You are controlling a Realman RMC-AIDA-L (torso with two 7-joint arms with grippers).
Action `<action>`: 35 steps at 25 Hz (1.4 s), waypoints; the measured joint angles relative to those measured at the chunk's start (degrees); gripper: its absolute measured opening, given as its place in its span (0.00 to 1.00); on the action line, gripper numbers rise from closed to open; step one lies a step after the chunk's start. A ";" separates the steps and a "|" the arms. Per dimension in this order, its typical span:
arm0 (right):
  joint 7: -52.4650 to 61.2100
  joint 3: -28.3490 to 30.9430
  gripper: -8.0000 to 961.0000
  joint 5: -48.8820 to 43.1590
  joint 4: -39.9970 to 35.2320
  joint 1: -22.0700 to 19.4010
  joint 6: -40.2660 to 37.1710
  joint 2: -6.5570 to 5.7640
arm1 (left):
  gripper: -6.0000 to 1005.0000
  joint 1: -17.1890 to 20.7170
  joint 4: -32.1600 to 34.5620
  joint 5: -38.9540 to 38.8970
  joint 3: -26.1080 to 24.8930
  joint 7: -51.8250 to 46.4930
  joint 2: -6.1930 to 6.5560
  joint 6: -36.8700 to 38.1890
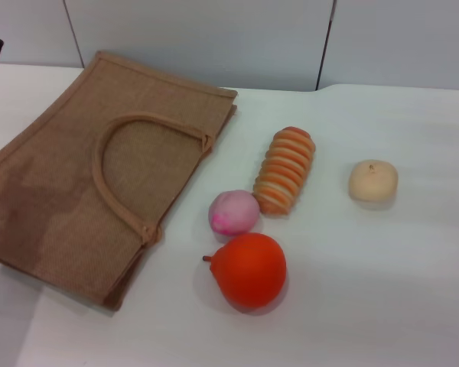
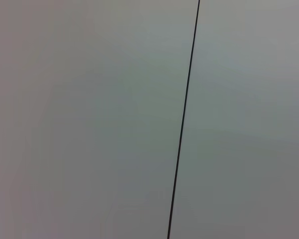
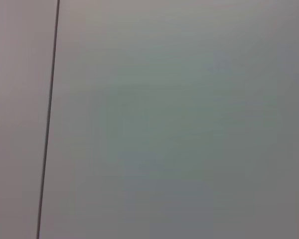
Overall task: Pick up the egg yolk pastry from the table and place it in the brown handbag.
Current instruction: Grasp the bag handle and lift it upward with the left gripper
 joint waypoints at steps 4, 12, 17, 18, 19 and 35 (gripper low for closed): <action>0.00 0.00 0.93 0.00 0.00 0.00 0.00 0.00 | 0.83 -0.02 0.00 0.00 0.00 0.00 0.00 0.05; 0.00 0.00 0.93 0.00 -0.09 0.00 0.29 0.00 | 0.82 -0.01 0.00 0.00 0.00 -0.01 0.00 0.04; 0.00 0.00 0.93 0.00 -0.09 0.00 0.46 0.00 | 0.81 -0.26 0.13 0.03 0.83 -3.07 0.21 1.22; 0.00 0.00 0.93 0.00 -0.09 0.00 0.51 0.00 | 0.81 -0.32 0.35 0.04 1.44 -4.08 0.31 1.55; 0.00 0.00 0.93 0.00 -0.09 0.00 0.52 0.00 | 0.80 -0.37 0.63 0.05 2.21 -5.30 0.44 1.92; 0.00 0.00 0.93 0.00 -0.21 -0.04 0.55 0.00 | 0.78 -0.40 2.80 0.08 7.80 -16.33 1.58 2.31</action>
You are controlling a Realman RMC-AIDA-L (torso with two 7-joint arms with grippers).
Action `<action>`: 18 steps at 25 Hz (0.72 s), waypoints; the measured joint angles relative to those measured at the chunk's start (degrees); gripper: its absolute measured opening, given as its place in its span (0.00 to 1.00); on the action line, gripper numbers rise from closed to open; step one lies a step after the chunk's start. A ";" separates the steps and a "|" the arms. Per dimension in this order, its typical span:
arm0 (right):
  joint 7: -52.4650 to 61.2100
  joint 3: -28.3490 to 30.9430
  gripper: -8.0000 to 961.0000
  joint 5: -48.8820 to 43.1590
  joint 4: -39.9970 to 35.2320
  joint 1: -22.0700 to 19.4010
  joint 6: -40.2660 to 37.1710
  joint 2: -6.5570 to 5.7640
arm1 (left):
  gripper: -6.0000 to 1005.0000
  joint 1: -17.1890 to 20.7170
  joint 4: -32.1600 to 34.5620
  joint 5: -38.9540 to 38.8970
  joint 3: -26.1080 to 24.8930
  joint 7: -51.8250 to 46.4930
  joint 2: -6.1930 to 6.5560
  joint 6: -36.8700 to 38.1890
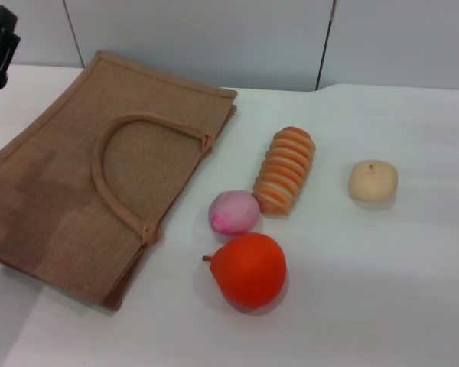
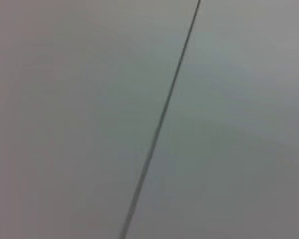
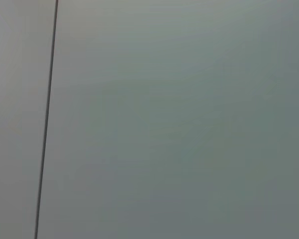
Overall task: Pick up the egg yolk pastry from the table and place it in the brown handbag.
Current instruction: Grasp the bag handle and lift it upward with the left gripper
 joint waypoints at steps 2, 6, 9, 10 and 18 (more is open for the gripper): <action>0.00 0.00 0.93 0.00 -0.05 -0.03 0.02 0.00 | 0.78 -0.15 1.77 0.01 4.92 -8.34 1.46 0.45; 0.00 0.00 0.93 0.00 -0.12 -0.05 0.10 0.00 | 0.77 -1.26 5.81 0.01 15.00 -27.41 4.95 4.76; 0.00 0.00 0.93 0.00 -0.14 -0.05 0.14 -0.06 | 0.76 -2.24 9.64 0.94 23.77 -41.57 7.43 10.09; 0.00 0.00 0.93 0.00 -0.15 -0.05 0.15 -0.09 | 0.76 -2.56 11.40 2.10 26.73 -45.99 8.21 12.14; 0.00 0.00 0.93 0.00 -0.26 -0.20 0.15 -0.09 | 0.75 -4.05 30.55 29.63 33.67 -75.02 8.97 27.74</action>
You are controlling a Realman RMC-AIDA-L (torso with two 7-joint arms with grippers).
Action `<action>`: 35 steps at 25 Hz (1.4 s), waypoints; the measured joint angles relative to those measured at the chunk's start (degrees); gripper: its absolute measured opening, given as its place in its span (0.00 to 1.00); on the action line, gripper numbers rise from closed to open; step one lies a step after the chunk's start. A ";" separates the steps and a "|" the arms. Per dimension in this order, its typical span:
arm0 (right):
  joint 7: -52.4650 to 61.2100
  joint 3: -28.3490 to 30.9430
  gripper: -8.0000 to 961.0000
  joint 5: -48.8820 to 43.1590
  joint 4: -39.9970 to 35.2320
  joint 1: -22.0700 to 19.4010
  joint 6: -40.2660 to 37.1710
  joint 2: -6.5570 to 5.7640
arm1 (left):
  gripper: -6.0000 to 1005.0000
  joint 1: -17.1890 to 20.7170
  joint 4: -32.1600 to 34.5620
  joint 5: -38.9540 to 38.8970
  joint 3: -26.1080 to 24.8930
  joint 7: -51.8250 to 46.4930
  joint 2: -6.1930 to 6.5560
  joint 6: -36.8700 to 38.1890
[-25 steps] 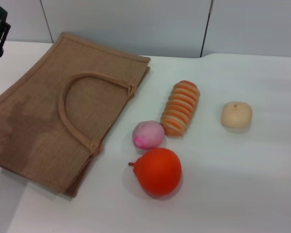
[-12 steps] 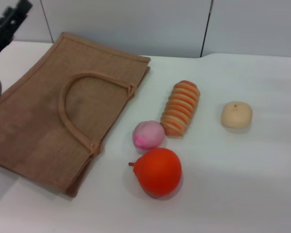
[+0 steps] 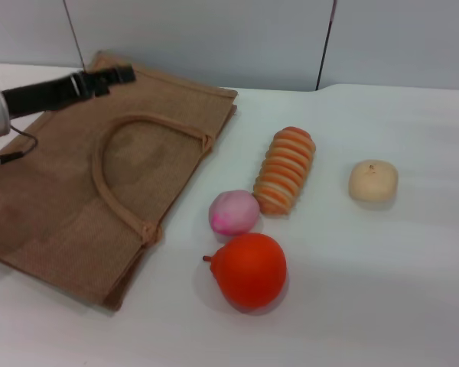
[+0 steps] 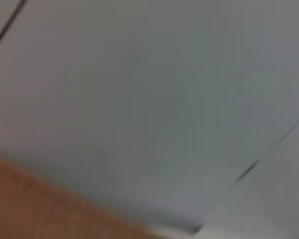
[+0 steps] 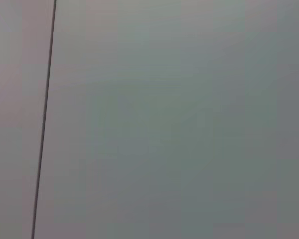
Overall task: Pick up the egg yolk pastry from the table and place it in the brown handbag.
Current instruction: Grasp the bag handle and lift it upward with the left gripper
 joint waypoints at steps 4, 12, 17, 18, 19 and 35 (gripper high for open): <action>0.00 0.00 0.93 0.01 -0.07 -0.13 -0.04 -0.04 | 0.74 -1.09 10.02 19.38 -0.15 -13.95 -1.87 3.97; 0.00 0.00 0.93 0.00 -0.06 -0.24 0.00 -0.15 | 0.73 -2.36 27.67 51.25 -0.14 -36.08 -5.29 2.49; 0.00 0.03 0.93 0.00 -0.06 -0.23 -0.10 -0.17 | 0.72 -5.70 24.81 59.71 -0.28 -38.06 -5.62 2.34; 0.00 0.05 0.93 0.01 -0.08 -0.23 -0.14 -0.17 | 0.72 -6.12 23.82 60.11 -0.28 -37.63 -5.62 2.84; 0.00 0.08 0.93 0.09 -0.11 -0.23 -0.17 -0.17 | 0.72 -6.34 23.23 60.33 -0.27 -37.18 -5.63 3.39; 0.00 0.09 0.93 0.79 -0.15 -0.17 -0.45 -0.18 | 0.69 -8.82 13.85 60.61 -0.11 -28.47 -6.81 14.16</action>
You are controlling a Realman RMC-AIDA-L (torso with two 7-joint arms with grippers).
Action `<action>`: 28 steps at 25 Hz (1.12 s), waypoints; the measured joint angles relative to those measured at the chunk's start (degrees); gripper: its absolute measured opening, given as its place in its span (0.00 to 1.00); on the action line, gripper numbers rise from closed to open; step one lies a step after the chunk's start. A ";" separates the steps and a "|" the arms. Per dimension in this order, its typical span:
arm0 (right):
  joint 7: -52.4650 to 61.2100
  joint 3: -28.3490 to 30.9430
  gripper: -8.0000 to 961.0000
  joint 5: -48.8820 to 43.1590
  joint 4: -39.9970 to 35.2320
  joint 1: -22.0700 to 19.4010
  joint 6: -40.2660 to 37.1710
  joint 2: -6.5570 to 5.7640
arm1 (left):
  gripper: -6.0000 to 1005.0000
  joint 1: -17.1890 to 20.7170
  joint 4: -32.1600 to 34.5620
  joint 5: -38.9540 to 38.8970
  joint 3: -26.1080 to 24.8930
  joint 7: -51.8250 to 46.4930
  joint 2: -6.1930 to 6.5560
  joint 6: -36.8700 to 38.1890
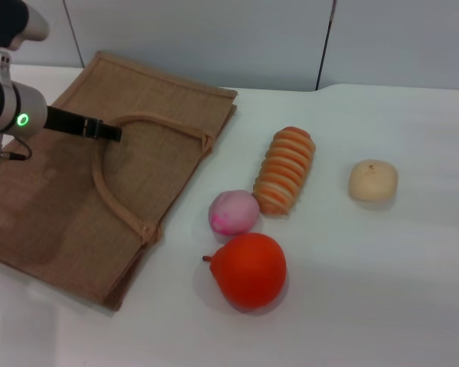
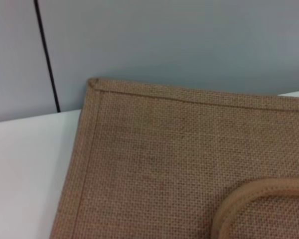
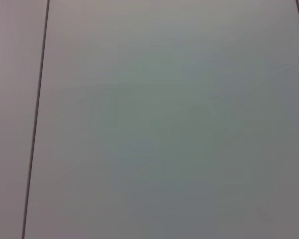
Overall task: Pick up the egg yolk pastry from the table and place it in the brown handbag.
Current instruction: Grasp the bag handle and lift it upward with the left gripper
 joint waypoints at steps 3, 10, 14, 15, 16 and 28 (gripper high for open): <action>0.00 0.00 0.93 0.00 0.00 -0.03 -0.03 0.00 | 0.69 0.00 -0.19 0.28 0.32 1.87 -0.57 0.63; 0.00 0.00 0.93 0.00 0.00 0.00 -0.08 0.00 | 0.68 -0.76 -2.18 1.27 0.45 2.43 -0.56 1.59; 0.00 0.00 0.93 0.00 0.00 0.00 -0.08 0.00 | 0.67 -1.45 -3.60 2.42 0.46 2.42 -0.38 1.82; 0.00 0.00 0.93 0.00 0.00 0.00 -0.08 0.00 | 0.67 -1.58 -3.79 2.81 0.45 2.38 -0.38 1.88; 0.00 0.00 0.93 0.00 0.00 0.00 -0.08 0.00 | 0.67 -1.65 -3.86 3.13 0.45 2.37 -0.41 1.92; 0.00 0.00 0.93 0.00 0.00 -0.03 0.06 0.09 | 0.57 -2.64 -3.58 6.28 0.56 0.17 -0.83 0.99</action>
